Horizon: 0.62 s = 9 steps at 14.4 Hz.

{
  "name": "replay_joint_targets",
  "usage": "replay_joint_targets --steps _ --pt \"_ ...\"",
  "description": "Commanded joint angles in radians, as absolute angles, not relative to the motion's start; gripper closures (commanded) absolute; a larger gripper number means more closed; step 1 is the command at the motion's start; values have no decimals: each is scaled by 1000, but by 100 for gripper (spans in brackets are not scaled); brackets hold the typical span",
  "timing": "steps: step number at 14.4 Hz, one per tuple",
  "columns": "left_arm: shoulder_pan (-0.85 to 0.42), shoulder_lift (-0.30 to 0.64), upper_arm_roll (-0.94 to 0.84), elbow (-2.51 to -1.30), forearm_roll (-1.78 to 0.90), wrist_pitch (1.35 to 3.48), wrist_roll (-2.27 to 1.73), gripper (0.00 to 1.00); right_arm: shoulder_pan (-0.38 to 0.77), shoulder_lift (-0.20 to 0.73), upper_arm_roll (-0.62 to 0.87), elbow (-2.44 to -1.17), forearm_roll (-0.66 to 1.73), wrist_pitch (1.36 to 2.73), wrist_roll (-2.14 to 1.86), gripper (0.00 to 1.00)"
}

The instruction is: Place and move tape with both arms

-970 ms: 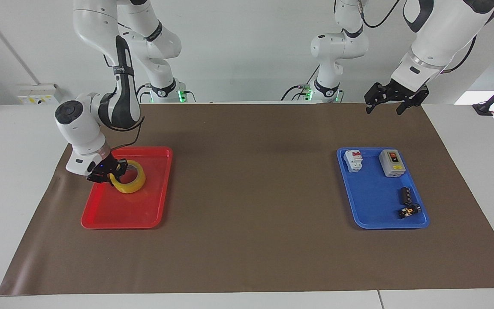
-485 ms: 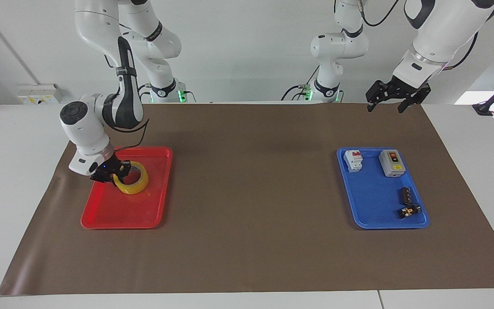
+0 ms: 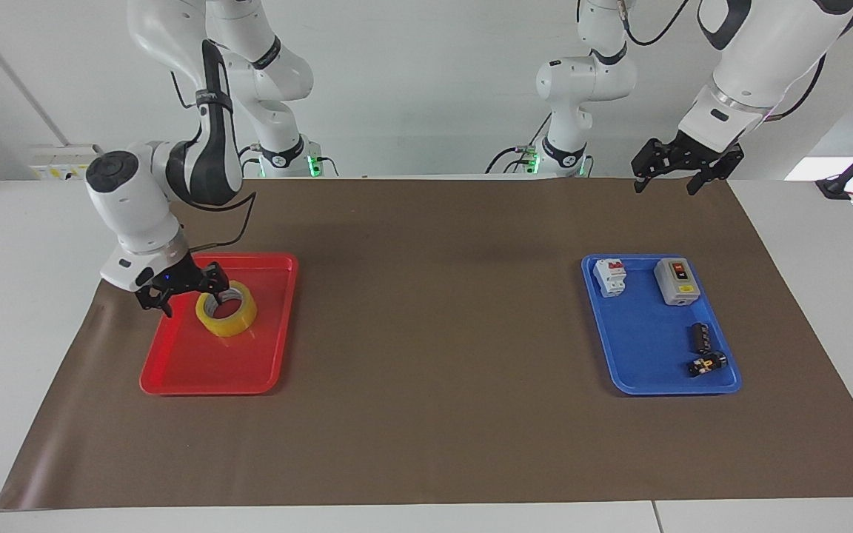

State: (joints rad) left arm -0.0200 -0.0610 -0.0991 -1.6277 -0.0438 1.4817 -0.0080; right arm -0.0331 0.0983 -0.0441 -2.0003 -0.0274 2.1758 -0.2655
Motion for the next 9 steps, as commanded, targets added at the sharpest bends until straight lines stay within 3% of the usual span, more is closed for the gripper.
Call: replay_joint_targets --steps 1,5,9 --pt "-25 -72 -92 -1635 -32 1474 -2 0 7 52 -37 -1876 -54 1983 -45 0" --pt "-25 -72 -92 -1635 -32 1474 -2 0 29 -69 -34 -1781 -46 1746 132 0" --pt "-25 -72 -92 -1635 -32 1474 -2 0 11 -5 -35 -1449 -51 1421 130 0"
